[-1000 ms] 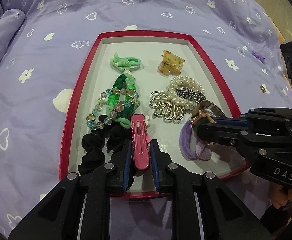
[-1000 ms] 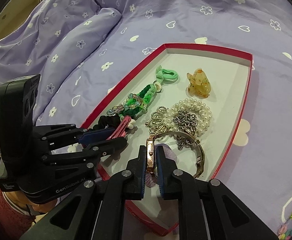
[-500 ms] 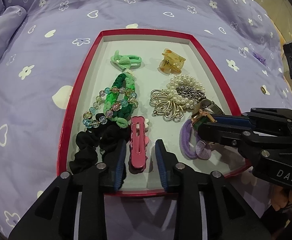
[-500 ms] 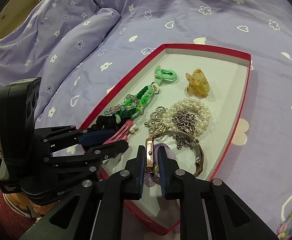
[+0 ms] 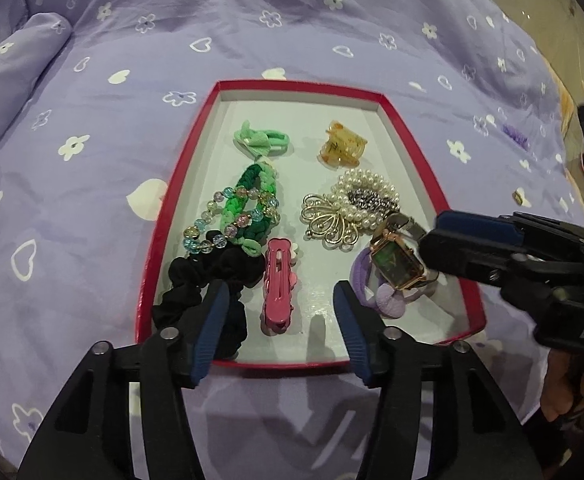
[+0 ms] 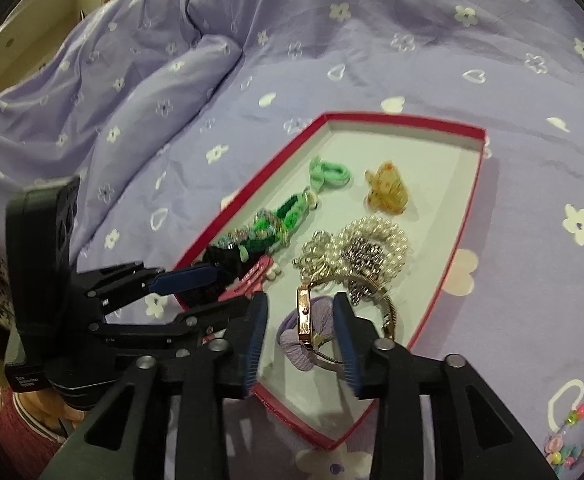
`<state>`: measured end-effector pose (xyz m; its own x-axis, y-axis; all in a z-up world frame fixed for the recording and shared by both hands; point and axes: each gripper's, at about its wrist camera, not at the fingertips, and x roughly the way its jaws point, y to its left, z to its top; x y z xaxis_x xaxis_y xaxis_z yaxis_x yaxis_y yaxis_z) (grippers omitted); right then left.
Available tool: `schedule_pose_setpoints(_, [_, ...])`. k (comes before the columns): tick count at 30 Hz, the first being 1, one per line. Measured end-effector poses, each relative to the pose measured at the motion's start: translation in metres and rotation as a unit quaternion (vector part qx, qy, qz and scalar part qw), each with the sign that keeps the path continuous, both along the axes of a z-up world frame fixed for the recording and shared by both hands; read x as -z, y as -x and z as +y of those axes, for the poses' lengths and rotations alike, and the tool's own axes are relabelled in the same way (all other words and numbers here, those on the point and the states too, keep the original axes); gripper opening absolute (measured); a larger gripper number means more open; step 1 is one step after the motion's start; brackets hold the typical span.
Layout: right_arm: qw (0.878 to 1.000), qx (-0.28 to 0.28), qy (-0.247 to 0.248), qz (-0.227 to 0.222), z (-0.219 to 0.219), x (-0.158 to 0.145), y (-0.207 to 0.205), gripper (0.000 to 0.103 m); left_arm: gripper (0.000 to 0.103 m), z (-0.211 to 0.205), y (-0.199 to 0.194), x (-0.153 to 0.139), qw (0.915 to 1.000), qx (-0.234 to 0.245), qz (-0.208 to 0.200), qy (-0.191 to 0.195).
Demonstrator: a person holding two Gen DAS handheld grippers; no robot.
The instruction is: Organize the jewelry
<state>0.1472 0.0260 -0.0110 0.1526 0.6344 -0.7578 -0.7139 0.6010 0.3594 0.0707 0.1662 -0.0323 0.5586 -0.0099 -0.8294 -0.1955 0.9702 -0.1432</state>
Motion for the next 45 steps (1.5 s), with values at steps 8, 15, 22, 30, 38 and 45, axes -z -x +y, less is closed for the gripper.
schedule_pose_setpoints(8, [0.997, 0.051, -0.051, 0.004, -0.031, -0.016, -0.002, 0.069, 0.081, 0.007, 0.019, -0.007, 0.9984, -0.04, -0.019, 0.034])
schedule_pose_setpoints(15, [0.995, 0.072, -0.072, 0.012, -0.048, -0.019, 0.004, 0.08, 0.083, 0.009, 0.035, -0.014, 0.9955, -0.066, -0.037, 0.057])
schedule_pose_setpoints(22, [0.988, 0.101, -0.105, 0.042, -0.069, -0.014, 0.011, 0.083, 0.088, 0.003, 0.049, -0.018, 0.9934, -0.083, -0.05, 0.062])
schedule_pose_setpoints(30, [0.988, 0.103, -0.107, 0.041, -0.079, -0.013, 0.026, 0.084, 0.088, -0.004, 0.061, -0.02, 0.9932, -0.088, -0.05, 0.058])
schedule_pose_setpoints(38, [0.986, 0.103, -0.123, 0.033, -0.089, -0.011, 0.042, 0.084, 0.089, -0.01, 0.077, -0.017, 0.9918, -0.102, -0.047, 0.061])
schedule_pose_setpoints(45, [0.987, 0.097, -0.126, 0.032, -0.094, -0.007, 0.051, 0.087, 0.089, -0.023, 0.09, -0.021, 0.9915, -0.117, -0.057, 0.002])
